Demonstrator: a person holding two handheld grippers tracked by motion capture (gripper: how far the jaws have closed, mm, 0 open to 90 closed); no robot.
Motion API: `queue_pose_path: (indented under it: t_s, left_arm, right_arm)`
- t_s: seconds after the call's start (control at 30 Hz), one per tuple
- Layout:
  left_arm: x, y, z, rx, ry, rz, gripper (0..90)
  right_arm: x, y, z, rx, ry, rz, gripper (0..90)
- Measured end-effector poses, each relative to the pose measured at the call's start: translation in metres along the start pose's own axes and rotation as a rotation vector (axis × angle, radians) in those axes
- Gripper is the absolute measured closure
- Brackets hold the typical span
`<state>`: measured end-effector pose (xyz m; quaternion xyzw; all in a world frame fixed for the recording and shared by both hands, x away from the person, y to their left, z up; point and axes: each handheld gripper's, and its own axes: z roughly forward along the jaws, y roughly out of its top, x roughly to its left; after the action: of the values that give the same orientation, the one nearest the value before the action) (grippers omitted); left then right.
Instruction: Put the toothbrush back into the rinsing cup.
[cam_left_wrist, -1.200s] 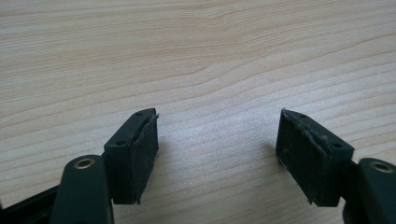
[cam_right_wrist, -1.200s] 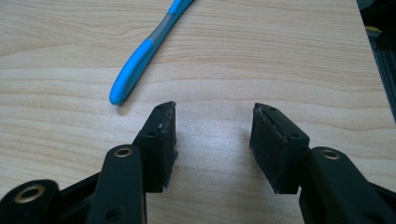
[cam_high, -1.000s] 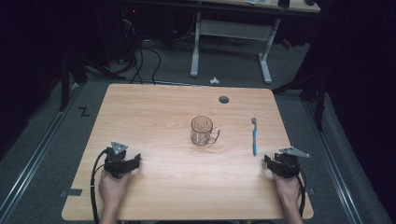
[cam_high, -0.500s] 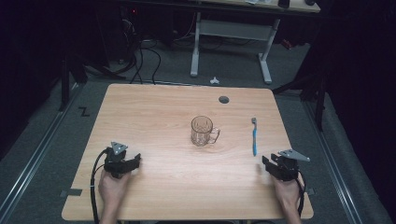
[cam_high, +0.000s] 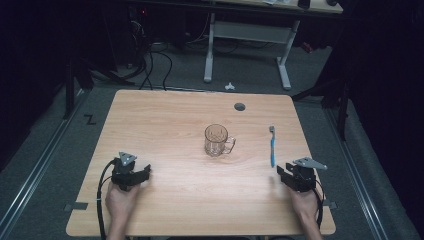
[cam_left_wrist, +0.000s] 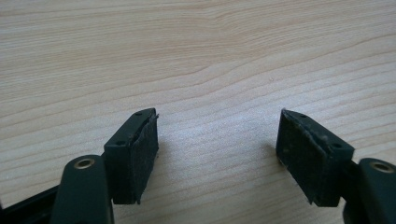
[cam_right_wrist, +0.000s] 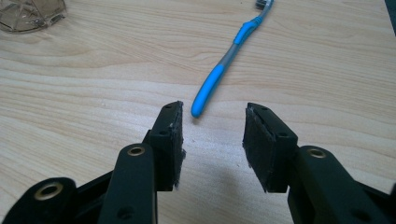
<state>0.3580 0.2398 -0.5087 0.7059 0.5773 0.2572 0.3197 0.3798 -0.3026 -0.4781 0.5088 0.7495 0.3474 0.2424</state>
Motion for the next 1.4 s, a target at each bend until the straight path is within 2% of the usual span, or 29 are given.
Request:
queue_pose_path:
  t_s: [0.57, 1.0, 1.4]
  left_arm:
    - [0.0, 0.0, 0.0, 0.0, 0.0, 0.0, 30.1]
    - [0.0, 0.0, 0.0, 0.0, 0.0, 0.0, 30.1]
    - [0.0, 0.0, 0.0, 0.0, 0.0, 0.0, 30.1]
  right_arm:
    - [0.001, 0.017, 0.002, 0.006, 0.002, -0.022, 58.6]
    - [0.001, 0.033, 0.011, 0.016, 0.004, -0.042, 59.0]
    - [0.0, 0.045, 0.011, 0.011, 0.011, -0.037, 59.0]
